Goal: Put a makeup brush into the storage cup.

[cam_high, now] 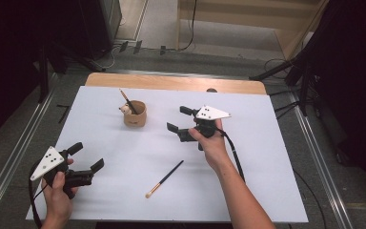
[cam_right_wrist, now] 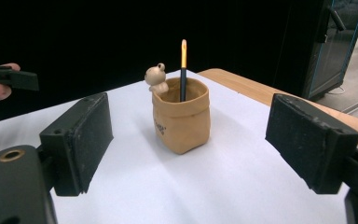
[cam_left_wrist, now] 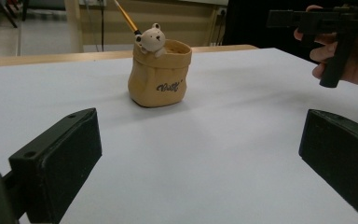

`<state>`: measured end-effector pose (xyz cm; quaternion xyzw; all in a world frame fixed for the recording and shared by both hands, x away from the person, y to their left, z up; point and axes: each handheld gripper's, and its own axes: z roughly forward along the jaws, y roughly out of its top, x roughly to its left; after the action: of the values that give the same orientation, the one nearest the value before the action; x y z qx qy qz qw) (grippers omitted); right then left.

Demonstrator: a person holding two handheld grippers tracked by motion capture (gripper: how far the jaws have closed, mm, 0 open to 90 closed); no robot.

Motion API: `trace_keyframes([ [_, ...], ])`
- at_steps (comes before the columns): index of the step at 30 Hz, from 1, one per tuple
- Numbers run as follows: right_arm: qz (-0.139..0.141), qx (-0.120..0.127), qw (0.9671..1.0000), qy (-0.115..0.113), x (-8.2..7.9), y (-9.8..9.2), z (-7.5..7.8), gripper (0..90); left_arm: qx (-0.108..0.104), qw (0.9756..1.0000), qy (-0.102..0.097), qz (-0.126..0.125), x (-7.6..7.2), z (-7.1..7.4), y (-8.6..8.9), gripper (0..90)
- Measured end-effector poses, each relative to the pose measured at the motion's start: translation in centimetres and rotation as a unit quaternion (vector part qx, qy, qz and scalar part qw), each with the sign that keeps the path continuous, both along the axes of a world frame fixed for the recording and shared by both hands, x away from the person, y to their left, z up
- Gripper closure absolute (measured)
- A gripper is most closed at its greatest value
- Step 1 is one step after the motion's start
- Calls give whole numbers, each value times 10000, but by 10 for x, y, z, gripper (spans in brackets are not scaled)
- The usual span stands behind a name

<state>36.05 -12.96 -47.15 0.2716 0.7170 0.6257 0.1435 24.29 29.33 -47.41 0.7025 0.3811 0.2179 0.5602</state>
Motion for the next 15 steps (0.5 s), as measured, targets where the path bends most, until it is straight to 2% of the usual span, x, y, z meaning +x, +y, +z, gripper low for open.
trace_keyframes([
  [6, 59, 53, 10000, -22, -10, -5, 0, 153, 25, 10000, -10, -10, 0, 0, -1, 0],
  [12, 269, 111, 9996, -16, -22, -7, 1, 171, 34, 10000, -13, -12, 1, 0, -1, 0],
  [15, 369, 61, 9993, -39, -26, -8, 1, 173, 50, 10000, -10, -16, 1, 0, -1, 0],
])
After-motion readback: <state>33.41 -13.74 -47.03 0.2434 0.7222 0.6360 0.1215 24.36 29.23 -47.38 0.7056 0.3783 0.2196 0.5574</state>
